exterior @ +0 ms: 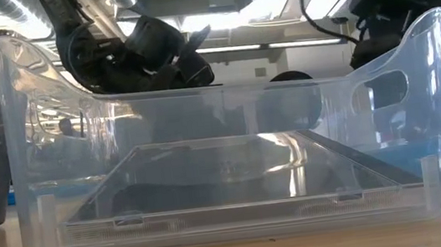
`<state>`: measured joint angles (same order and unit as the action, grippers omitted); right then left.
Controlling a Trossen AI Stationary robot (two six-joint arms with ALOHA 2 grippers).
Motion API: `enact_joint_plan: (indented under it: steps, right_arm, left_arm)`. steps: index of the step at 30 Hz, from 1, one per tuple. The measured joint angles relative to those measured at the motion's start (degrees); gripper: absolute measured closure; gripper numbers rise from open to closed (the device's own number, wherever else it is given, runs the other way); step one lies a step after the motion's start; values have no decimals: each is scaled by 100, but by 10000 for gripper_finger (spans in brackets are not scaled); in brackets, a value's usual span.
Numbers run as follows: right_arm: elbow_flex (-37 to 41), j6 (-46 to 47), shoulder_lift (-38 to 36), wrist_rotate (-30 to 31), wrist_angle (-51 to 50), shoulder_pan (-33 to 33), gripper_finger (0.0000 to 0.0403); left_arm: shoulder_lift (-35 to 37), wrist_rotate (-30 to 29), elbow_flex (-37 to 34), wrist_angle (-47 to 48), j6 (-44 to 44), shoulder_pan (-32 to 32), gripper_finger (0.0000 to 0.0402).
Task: Pick & place jewel cases by type
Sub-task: Put the middle blue CD case into the black bin
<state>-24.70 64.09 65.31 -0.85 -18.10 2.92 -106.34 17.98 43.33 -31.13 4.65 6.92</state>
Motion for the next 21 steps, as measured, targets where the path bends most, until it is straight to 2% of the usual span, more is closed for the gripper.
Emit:
enact_joint_plan:
  steps: [4,8,12,21]
  right_arm:
    - [551,-12,-532,-457,764,-202,104]
    - [1315,234,-958,-488,2065,-343,104]
    - [1808,542,-1038,-529,3075,-359,104]
    - [1896,626,-1035,-539,3207,-356,104]
  left_arm:
    - [0,11,-2,22,-143,-1,279]
    - [2,13,0,38,-289,-22,279]
    - [2,10,0,-40,-408,-79,279]
    - [2,-57,-2,-46,-740,-276,279]
